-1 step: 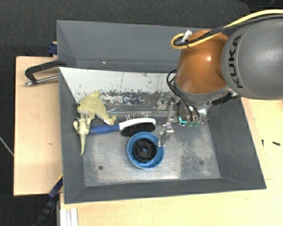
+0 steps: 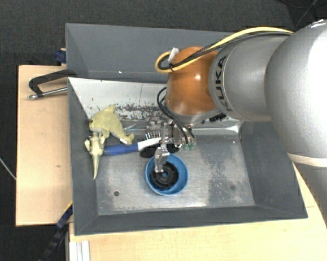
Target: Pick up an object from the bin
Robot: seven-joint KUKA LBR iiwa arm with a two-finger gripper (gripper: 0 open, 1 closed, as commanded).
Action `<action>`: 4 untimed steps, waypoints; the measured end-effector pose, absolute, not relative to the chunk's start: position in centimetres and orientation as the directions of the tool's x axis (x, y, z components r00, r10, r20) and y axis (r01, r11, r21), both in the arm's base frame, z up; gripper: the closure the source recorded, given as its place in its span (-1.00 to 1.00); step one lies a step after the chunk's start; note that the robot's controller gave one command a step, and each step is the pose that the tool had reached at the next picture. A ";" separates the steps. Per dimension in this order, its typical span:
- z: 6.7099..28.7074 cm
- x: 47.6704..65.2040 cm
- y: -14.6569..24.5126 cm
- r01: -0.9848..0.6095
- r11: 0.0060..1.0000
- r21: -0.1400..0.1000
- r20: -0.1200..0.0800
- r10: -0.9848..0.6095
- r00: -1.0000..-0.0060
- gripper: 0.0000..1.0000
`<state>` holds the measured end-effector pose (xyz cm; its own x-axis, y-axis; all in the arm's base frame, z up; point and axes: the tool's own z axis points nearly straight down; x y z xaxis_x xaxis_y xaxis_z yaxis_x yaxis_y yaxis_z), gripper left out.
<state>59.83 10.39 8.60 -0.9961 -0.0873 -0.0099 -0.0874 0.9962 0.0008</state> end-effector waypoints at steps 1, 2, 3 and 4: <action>10.3 58.8 15.1 -0.131 0.991 0.003 -0.008 -0.131 -0.991 -1.00; 10.1 59.6 13.6 -0.066 0.998 0.002 -0.007 -0.066 -0.998 -1.00; 9.1 59.7 13.0 -0.076 0.997 0.005 -0.015 -0.076 -0.997 -1.00; 7.7 60.3 12.0 -0.097 0.995 0.008 -0.009 -0.096 -0.995 -1.00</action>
Offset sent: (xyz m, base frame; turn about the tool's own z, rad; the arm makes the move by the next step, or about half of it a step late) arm -0.0120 0.0429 0.0140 -0.0395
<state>60.34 12.03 7.75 -0.9953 -0.0965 -0.0090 -0.0965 0.9953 0.0081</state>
